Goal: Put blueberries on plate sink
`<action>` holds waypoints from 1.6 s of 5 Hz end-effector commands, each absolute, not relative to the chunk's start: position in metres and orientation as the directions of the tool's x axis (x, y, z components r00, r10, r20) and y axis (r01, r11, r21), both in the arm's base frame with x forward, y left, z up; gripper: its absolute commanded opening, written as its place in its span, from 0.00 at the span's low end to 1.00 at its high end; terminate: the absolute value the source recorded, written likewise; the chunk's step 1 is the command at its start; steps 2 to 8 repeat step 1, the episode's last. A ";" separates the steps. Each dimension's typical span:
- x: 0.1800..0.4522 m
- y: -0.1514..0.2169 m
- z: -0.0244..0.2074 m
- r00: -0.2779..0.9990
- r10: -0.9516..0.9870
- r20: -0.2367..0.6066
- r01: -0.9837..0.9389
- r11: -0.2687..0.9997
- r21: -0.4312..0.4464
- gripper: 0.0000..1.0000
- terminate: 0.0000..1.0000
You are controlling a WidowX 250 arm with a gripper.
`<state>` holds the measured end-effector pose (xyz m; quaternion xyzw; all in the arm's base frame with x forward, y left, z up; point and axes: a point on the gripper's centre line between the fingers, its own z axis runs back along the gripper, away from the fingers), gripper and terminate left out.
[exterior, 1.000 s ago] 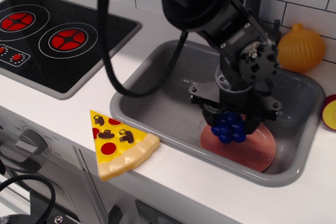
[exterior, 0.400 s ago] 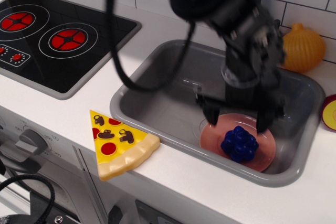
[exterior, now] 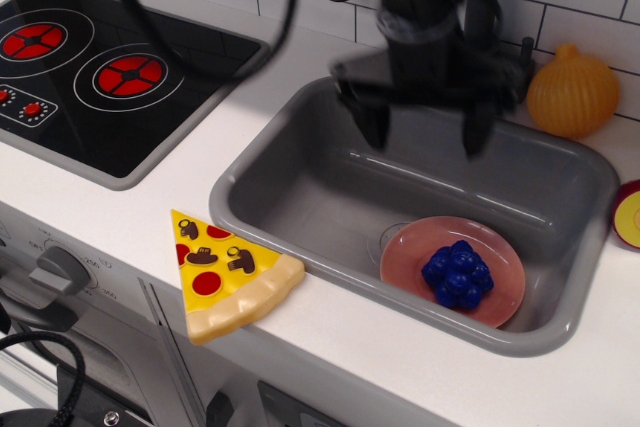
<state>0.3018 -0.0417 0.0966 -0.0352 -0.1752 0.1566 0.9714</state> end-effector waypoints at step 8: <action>0.307 -0.038 0.113 0.871 0.321 0.372 -0.287 0.947 -0.144 1.00 1.00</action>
